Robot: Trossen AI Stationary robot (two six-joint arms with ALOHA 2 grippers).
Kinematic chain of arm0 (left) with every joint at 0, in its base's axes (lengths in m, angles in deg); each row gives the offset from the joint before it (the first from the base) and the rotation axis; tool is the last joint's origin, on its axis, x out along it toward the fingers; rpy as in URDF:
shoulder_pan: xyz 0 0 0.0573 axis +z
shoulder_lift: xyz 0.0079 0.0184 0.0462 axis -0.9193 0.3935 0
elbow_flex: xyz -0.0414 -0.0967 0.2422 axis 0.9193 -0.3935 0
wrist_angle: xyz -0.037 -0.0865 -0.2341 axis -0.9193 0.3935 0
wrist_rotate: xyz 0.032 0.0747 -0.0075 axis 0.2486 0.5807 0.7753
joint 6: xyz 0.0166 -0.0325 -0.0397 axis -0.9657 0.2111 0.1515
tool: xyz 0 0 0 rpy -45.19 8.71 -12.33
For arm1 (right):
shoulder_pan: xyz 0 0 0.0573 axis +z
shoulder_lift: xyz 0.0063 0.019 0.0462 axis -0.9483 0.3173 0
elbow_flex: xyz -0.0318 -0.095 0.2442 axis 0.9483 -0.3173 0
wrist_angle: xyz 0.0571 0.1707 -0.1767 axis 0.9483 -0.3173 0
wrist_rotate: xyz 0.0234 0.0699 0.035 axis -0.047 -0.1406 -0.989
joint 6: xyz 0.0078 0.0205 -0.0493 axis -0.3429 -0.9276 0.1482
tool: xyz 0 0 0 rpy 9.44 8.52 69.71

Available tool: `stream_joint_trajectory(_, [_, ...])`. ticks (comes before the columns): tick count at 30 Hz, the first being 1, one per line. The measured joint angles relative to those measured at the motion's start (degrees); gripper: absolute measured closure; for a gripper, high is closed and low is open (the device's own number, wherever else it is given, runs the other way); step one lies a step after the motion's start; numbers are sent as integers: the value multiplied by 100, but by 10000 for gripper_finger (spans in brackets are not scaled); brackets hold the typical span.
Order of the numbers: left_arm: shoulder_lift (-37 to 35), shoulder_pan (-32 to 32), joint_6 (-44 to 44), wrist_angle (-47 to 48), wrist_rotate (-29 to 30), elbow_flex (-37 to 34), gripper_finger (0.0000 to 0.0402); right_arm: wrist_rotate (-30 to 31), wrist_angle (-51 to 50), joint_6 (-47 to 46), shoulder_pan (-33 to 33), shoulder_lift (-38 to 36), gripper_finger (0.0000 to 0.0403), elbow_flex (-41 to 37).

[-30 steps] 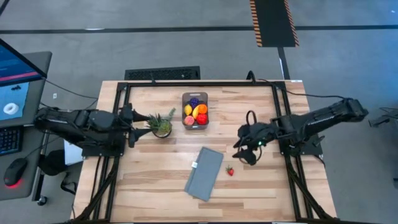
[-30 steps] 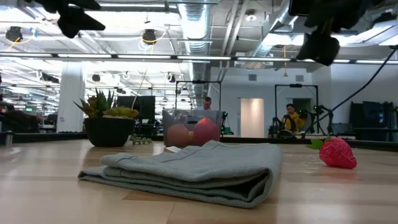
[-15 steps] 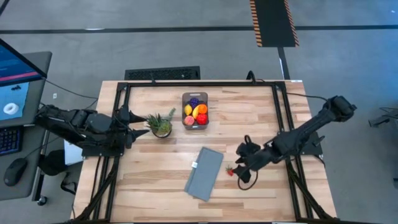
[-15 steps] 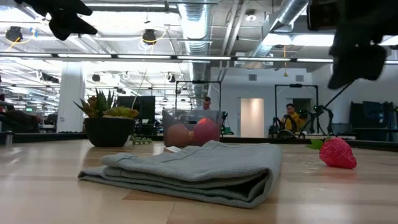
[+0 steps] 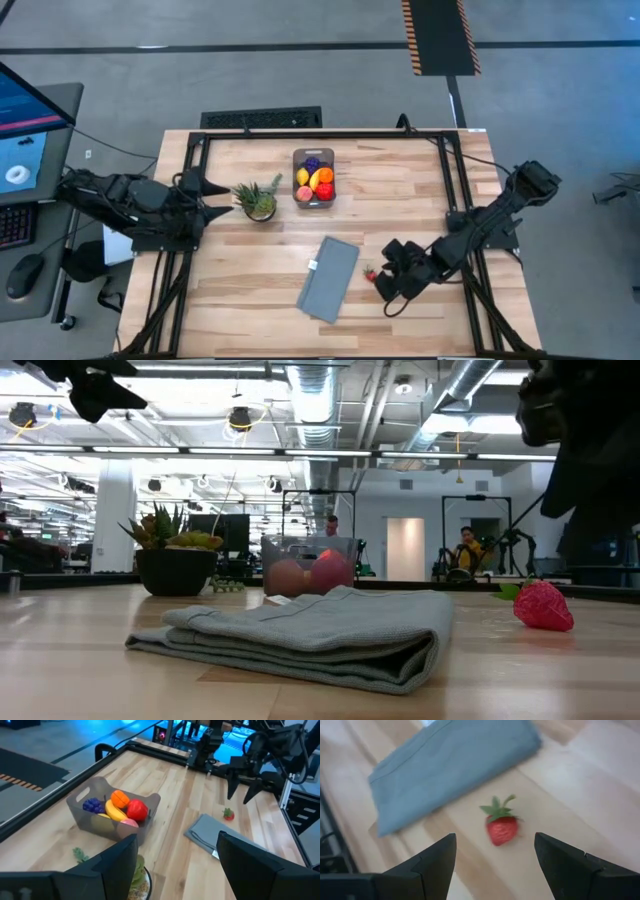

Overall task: Pick and placing Produce into tupperware
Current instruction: Put the red strawberry into the black black bin

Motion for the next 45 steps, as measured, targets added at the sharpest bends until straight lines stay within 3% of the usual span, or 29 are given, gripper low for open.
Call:
stream_joint_trajectory(10, [-6,0,-94,41,131,0,143,118,-242,-346,-15,6,112,0])
stream_joint_trajectory(16, [-6,0,-35,170,131,0,143,-139,391,-93,-30,456,112,35])
stream_joint_trajectory(34, [-6,2,28,247,129,2,143,-177,657,-344,-254,1221,112,195])
stream_joint_trajectory(45, [-6,2,25,256,127,2,143,-339,622,-349,-341,1292,134,205])
